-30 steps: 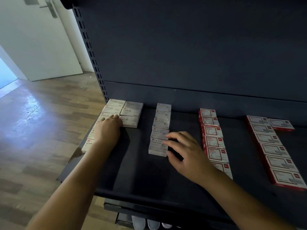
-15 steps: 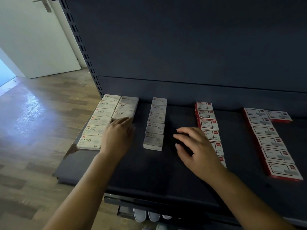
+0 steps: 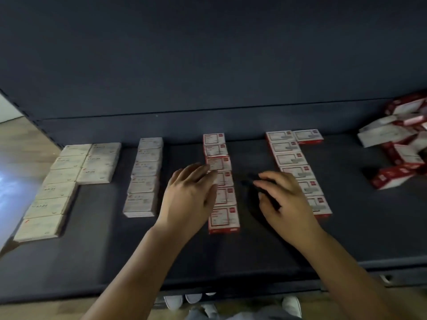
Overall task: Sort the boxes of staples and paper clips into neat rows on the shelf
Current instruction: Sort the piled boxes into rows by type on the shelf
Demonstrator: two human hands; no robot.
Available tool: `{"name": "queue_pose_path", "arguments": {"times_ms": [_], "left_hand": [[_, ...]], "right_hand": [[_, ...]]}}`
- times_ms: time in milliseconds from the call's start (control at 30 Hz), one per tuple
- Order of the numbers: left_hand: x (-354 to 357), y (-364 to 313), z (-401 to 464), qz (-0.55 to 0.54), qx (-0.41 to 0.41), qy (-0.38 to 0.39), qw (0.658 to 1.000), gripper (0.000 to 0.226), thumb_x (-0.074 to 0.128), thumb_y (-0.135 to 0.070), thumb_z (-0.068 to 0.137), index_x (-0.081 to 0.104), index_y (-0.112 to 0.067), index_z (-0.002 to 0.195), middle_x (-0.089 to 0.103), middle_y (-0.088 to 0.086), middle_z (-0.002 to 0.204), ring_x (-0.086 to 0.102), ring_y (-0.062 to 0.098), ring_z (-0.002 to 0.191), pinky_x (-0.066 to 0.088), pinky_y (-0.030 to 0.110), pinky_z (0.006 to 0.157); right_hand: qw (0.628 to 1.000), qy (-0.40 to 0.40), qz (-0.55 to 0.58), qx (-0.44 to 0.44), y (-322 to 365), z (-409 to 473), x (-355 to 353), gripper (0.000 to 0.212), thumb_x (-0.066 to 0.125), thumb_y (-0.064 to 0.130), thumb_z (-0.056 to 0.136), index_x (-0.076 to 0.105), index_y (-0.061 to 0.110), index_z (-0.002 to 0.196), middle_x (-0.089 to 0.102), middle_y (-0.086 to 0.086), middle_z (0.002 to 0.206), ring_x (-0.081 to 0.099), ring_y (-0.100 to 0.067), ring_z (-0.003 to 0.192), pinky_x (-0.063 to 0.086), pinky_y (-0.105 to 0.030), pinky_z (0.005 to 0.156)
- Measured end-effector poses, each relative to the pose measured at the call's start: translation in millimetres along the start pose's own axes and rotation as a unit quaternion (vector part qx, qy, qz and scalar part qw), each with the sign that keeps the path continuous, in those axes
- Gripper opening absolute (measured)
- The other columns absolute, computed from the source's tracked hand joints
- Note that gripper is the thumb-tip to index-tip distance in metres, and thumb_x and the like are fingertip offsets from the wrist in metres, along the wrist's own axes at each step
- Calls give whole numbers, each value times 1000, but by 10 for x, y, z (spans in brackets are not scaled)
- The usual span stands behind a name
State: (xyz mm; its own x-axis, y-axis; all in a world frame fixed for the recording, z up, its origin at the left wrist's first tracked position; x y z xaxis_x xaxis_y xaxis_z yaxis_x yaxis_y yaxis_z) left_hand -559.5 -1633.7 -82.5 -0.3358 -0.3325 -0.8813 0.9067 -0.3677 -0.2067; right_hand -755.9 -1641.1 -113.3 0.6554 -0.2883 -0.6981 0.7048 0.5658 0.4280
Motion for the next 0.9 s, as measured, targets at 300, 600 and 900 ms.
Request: {"name": "queue_pose_path", "arguments": {"times_ms": [300,600,900], "left_hand": [[439,-1061,515,-45,44,14,998,37,43,-28,86,71,-9,101,69,7,105,63,28,103,50,43,86],[789,-1724,669,-35,45,34,998,36,42,-28,84,71,-11,96,70,4,101,65,23,97,51,39,83],[1150,-2261,817,-61,14,28,998,35,45,-28,83,72,-10,95,70,5,98,66,25,91,53,38,80]], "right_hand": [[996,-45,-46,64,-911,-265,-892,35,48,21,81,69,1,100,60,-11,109,49,-20,101,40,-25,90],[987,-96,-56,112,-1761,-440,-1427,47,46,-6,60,67,-2,103,59,-22,110,43,-26,103,43,-37,87],[984,74,3,162,-2341,-521,-1651,65,66,-13,70,50,5,130,50,-16,131,44,-33,123,29,-29,100]]}}
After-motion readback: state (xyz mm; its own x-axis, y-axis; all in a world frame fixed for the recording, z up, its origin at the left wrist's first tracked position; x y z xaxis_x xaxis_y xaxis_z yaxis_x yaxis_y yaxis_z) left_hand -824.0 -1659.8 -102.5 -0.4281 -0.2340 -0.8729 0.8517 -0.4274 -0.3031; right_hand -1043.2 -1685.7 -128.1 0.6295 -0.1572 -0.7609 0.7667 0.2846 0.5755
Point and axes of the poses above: each hand's wrist, its own z-axis towards the middle knuckle, its own x-axis out of the palm, y = z × x, the point moved 3 cm from there along z, towards the middle knuckle
